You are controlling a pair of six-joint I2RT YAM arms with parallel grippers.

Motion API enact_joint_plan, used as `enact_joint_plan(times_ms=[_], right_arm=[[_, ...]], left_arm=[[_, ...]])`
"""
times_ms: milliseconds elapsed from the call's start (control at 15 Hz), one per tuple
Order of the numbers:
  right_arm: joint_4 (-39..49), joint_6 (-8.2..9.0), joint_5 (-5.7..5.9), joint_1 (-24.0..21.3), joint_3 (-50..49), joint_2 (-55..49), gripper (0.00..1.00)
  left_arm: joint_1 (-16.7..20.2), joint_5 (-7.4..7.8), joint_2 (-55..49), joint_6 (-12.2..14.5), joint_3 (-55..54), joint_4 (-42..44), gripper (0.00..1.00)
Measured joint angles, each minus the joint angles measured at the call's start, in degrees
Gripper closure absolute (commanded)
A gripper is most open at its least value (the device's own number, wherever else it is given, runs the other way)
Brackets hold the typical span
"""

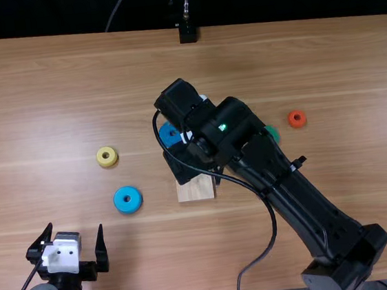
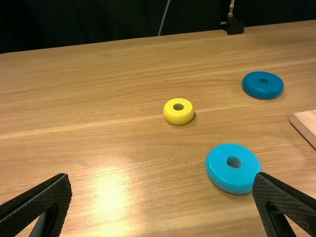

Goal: Build the Hanoi tower: stack the rings onto the peg from bottom to top in this color order: purple, dark blue, light blue, dark green, light green, yellow, orange.

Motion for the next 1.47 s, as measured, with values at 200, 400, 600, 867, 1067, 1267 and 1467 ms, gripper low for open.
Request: enact_joint_plan(times_ms=[200,400,600,867,1067,1267,1467], right_arm=[[-0.02,-0.02,0.0,-0.63,0.0,0.0,1.0],[0.0,-0.02,0.0,-0.63,0.0,0.0,1.0],[-0.02,0.0,0.02,-0.61,0.0,0.0,1.0],[-0.02,-0.04,0.02,-0.63,-0.02,0.0,1.0],[-0.02,-0.02,0.04,-0.63,-0.02,0.13,1.0],[0.02,-0.02,0.04,-0.63,-0.11,0.13,1.0],[-0.04,-0.04,0.02,-0.63,-0.9,0.26,1.0]], left_arm=[[0.02,0.0,0.0,0.0,0.0,0.02,0.0],[0.0,0.02,0.0,0.02,0.0,-0.02,0.0],[0.0,0.02,0.0,0.02,0.0,0.0,0.0],[0.0,0.02,0.0,0.0,0.0,-0.02,0.0],[0.0,0.0,0.0,0.0,0.0,-0.02,0.0],[0.0,0.02,0.0,0.0,0.0,0.0,0.0],[0.0,0.04,0.0,0.02,0.0,-0.02,0.0]])
